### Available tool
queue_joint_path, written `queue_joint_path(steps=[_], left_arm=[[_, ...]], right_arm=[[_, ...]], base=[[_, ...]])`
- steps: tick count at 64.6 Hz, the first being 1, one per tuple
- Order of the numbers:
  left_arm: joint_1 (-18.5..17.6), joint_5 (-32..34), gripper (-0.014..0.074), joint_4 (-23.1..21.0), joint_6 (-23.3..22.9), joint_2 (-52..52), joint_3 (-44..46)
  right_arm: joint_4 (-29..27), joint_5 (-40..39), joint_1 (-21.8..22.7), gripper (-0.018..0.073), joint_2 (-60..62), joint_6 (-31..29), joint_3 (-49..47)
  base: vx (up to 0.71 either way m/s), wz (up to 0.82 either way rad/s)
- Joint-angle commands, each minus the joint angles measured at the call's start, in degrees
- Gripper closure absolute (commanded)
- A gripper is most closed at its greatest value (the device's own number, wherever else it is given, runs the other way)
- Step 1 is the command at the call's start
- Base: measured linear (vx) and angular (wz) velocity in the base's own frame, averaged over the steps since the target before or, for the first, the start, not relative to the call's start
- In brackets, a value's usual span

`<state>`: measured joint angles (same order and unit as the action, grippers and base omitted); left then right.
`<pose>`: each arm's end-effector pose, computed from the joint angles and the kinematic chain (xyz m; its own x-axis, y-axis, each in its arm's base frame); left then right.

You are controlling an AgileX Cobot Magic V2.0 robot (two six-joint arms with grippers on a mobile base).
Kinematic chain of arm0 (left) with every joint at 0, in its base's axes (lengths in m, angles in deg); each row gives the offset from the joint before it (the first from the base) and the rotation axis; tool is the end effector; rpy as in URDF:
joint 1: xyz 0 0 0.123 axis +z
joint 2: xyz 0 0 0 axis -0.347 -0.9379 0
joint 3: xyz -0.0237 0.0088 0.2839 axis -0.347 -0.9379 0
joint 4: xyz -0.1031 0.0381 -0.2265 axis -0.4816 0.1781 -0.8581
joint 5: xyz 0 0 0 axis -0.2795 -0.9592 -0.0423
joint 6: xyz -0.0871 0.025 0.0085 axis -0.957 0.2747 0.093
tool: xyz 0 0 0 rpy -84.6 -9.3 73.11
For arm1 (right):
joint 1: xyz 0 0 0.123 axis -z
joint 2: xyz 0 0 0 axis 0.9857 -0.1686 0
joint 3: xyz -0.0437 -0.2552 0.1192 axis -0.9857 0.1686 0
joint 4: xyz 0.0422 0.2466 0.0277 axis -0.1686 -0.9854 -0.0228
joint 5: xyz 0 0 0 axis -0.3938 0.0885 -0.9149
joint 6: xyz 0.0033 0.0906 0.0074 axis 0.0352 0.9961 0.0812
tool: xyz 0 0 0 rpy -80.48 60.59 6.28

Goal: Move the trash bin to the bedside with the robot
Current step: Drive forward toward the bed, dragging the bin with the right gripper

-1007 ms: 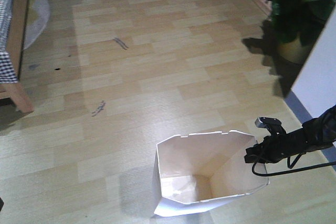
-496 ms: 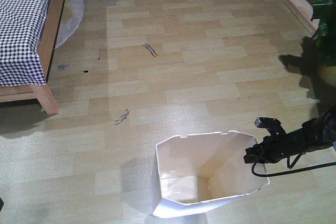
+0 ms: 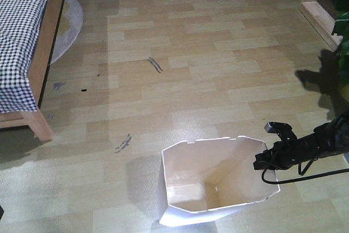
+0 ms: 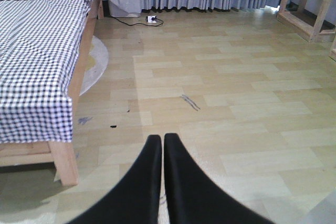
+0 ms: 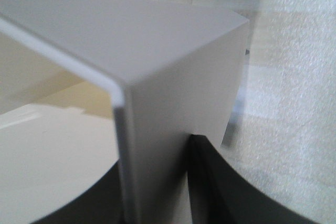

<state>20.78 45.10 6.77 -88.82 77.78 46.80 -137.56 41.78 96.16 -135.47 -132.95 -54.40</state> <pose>0.0536 0.0015 0.1717 -0.2692 -0.0685 -0.9606 -0.0377 0.9975 -0.0605 0.3324 -0.0451 -0.1008 -0.9676 -0.1336 -0.2141 -0.2228 0.8507 0.4762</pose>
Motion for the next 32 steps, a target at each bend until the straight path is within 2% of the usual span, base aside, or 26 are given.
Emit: queue_joint_path(steps=[1, 32], left_arm=[[-0.05, 4.18, 0.0603, -0.13, -0.25, -1.02, -0.19], [-0.05, 4.18, 0.0603, -0.13, -0.25, -1.02, -0.19]], right_arm=[[-2.2, 11.58, 0.3, 0.0561, 4.48, 0.17, -0.48], [-2.2, 11.58, 0.3, 0.0561, 4.48, 0.17, -0.48]], base=[[0.34, -0.05], [0.37, 0.01]])
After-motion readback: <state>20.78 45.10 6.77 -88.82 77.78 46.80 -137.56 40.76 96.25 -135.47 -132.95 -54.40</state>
